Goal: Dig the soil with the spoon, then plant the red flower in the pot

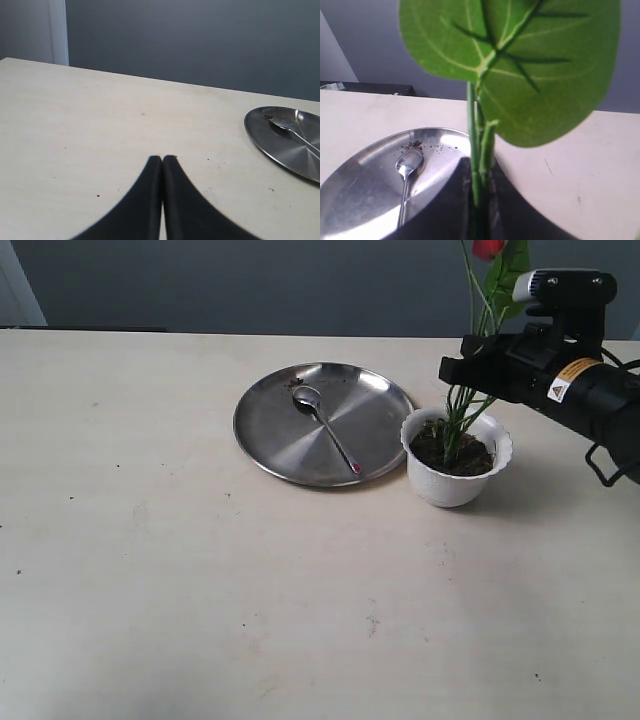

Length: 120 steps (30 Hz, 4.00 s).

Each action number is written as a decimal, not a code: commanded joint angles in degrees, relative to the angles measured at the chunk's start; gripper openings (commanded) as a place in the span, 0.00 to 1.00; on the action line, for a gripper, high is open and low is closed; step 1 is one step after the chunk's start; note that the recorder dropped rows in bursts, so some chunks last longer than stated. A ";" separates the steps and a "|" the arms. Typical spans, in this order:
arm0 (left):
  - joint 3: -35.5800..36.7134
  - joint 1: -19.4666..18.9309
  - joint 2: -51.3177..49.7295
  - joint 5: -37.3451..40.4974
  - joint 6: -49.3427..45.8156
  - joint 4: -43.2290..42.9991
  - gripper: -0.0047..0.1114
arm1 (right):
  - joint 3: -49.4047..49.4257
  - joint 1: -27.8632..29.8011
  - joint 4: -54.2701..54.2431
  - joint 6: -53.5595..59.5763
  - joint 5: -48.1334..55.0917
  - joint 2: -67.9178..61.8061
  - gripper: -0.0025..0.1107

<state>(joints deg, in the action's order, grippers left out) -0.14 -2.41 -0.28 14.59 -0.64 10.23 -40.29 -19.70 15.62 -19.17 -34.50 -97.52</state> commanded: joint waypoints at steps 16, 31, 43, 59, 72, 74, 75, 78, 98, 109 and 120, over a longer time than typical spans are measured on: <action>0.14 0.37 0.28 -0.86 0.06 -0.09 0.04 | 1.25 0.23 5.42 1.81 18.61 -1.03 0.03; 0.14 0.37 0.28 -0.86 0.06 -0.09 0.04 | 1.25 -0.94 8.61 1.58 24.49 -1.03 0.03; 0.14 0.37 0.28 -0.86 0.06 -0.09 0.04 | 1.25 -4.12 0.47 2.04 28.25 -1.03 0.03; 0.14 0.37 0.28 -0.86 0.06 -0.09 0.04 | 1.25 -3.77 0.12 2.20 32.20 -5.07 0.03; 0.14 0.37 0.28 -0.86 0.06 -0.09 0.04 | 1.25 -3.77 0.52 2.20 33.05 -5.07 0.03; 0.14 0.37 0.28 -0.86 0.06 -0.09 0.04 | 1.25 -3.77 0.52 2.20 33.05 -4.73 0.03; 0.14 0.37 0.28 -0.86 0.06 -0.09 0.04 | 1.25 -3.77 0.52 2.20 33.05 -4.50 0.03; 0.14 0.37 0.28 -0.86 0.06 -0.09 0.04 | 1.25 -3.77 0.39 2.20 32.58 -3.70 0.03; 0.14 0.37 0.28 -0.86 0.06 -0.09 0.04 | 1.25 -3.77 0.29 2.20 32.66 0.15 0.28; 0.14 0.37 0.28 -0.86 0.06 -0.09 0.04 | 1.25 -3.77 0.29 2.20 32.74 1.32 0.28; 0.14 0.37 0.28 -0.86 0.06 -0.09 0.04 | 1.25 -4.51 0.40 2.20 32.26 1.32 0.28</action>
<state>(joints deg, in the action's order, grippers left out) -0.14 -2.41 -0.28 14.59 -0.64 10.23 -40.54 -23.69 14.87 -17.73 -8.57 -95.14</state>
